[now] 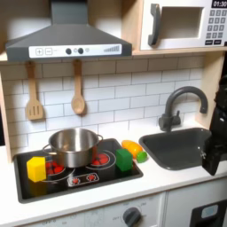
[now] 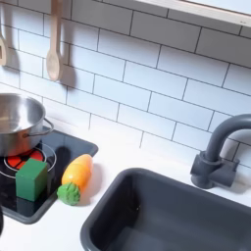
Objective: Reach green block
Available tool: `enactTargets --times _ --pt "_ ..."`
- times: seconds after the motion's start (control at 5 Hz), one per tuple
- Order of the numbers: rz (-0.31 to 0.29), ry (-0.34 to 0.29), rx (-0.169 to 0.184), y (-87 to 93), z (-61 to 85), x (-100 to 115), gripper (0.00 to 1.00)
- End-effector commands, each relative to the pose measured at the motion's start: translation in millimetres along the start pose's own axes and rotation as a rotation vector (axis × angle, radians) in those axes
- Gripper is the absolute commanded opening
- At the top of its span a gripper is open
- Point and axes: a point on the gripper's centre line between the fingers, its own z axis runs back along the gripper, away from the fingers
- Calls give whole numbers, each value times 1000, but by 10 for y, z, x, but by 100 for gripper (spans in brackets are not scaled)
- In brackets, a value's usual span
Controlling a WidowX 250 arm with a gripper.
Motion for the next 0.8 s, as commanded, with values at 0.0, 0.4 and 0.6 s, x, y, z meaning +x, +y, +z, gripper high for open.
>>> enactTargets --times 0.0,0.4,0.6 --pt "0 0 -1 -2 0 0 100" --pt "21 -8 6 106 -35 273 100" --pt "24 -23 15 184 -20 436 100"
